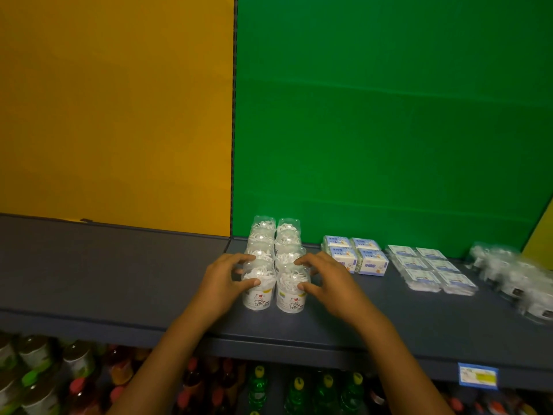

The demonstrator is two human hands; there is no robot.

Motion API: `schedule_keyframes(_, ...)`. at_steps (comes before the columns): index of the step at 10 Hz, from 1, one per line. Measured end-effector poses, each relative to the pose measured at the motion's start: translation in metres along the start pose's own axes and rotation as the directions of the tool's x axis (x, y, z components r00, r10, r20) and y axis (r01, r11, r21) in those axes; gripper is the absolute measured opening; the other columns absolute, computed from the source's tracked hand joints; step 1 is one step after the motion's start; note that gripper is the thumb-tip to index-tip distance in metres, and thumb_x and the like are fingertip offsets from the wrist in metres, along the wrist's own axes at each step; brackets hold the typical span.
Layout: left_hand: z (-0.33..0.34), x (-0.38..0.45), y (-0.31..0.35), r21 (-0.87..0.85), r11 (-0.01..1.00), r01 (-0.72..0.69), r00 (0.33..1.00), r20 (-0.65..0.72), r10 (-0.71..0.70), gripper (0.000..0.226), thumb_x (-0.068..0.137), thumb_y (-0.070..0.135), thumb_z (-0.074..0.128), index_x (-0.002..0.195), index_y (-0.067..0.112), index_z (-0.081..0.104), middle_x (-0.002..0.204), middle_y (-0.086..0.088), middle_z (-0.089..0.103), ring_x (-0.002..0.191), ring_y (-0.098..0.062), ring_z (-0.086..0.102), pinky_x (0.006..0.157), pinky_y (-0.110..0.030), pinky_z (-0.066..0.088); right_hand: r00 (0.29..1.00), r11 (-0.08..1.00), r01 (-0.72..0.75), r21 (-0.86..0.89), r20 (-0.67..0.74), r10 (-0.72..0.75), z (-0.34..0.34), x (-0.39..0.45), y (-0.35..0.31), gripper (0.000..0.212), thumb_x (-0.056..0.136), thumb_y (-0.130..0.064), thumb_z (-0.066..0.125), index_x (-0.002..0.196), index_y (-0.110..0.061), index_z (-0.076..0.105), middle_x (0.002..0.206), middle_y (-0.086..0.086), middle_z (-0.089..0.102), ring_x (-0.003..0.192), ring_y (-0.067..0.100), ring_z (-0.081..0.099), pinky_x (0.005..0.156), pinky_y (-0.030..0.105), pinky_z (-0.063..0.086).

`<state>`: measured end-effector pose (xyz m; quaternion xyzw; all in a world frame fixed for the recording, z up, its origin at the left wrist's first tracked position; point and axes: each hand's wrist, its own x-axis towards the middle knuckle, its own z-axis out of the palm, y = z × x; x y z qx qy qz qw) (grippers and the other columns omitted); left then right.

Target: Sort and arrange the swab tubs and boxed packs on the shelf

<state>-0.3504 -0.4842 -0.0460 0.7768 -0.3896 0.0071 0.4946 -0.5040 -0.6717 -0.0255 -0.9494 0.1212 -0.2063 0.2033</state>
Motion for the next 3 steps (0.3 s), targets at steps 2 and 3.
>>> schedule_keyframes(2, -0.001, -0.004, 0.008, 0.054, 0.999, 0.004, 1.000, -0.002, -0.004, 0.056, 0.076, 0.019, 0.079, 0.127, 0.020, 0.057, 0.121, 0.001, 0.055, 0.100, -0.011, 0.056, 0.085, -0.023, 0.047, 0.999, 1.000, 0.029, -0.010, 0.032, -0.028, -0.008, -0.001, -0.003, 0.043, 0.089, -0.030, 0.068, 0.128, -0.029, 0.050, 0.124, -0.005, 0.051, 0.111, 0.012, 0.052, 0.094, 0.029, 0.046)
schedule_keyframes(3, -0.005, -0.008, 0.015, 0.148, 0.989, -0.016, 0.998, -0.063, 0.025, 0.054, 0.077, 0.030, 0.077, 0.127, 0.022, 0.056, 0.122, 0.001, 0.054, 0.104, -0.011, 0.054, 0.091, -0.030, 0.047, 0.998, 0.998, 0.054, -0.015, 0.013, -0.054, -0.018, -0.006, -0.001, 0.045, 0.092, -0.037, 0.064, 0.132, -0.028, 0.048, 0.129, -0.006, 0.049, 0.116, 0.012, 0.050, 0.095, 0.029, 0.045)
